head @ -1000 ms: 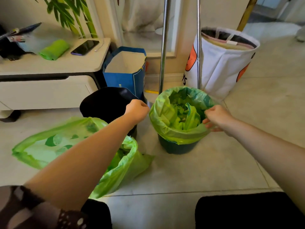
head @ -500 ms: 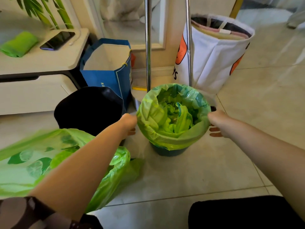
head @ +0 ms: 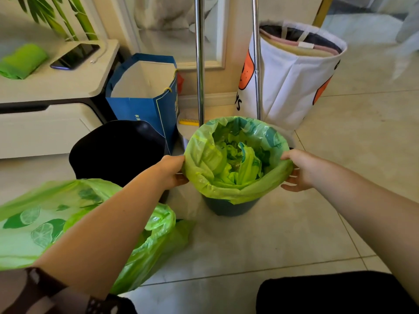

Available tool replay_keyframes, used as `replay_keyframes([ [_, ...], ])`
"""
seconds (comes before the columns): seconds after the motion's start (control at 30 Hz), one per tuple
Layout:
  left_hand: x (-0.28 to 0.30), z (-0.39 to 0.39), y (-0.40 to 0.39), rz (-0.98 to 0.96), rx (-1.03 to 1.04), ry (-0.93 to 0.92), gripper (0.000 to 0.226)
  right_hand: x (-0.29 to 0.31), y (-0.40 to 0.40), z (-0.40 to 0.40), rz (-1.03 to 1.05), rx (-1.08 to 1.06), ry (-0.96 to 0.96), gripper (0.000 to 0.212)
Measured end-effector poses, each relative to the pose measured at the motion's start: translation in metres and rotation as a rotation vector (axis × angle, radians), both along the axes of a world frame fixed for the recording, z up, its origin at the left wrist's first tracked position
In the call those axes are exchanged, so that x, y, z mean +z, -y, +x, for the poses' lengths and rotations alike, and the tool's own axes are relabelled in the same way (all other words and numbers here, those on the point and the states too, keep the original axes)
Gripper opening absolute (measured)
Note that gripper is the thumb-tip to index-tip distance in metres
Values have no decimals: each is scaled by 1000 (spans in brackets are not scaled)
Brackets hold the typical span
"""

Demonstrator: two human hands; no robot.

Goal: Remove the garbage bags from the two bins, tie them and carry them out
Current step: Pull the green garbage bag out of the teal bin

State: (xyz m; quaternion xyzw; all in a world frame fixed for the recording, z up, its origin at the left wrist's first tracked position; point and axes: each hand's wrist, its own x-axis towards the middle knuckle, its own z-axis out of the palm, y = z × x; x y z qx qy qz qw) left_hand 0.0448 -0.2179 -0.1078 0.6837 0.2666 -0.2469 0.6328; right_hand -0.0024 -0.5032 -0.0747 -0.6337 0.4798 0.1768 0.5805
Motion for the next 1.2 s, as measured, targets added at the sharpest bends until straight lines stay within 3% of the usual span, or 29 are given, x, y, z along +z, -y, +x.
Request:
replay_keyframes([
  [0.2,12,8,3,10,66,103,22,4,-5,6,-231,6,195,49],
  [0.33,25,12,7,9,70,232,20,9,-8,7,-403,40,373,14],
  [0.43,38,12,10,-6,95,321,15,16,-14,10,-437,130,523,26],
  [0.6,57,10,8,11,148,466,11,25,-15,10,-405,125,703,24],
  [0.77,60,9,-19,160,255,560,11,25,-2,1,-497,99,513,21],
  [0.87,57,7,-39,253,280,545,9,26,4,-8,-497,102,418,5],
  [0.97,54,4,-53,458,272,490,12,22,13,-17,-389,72,335,25],
  [1.07,54,-3,-54,434,125,331,20,22,18,-24,-303,94,262,27],
  [1.2,59,-19,-47,312,-225,73,17,28,9,-28,-113,163,235,26],
])
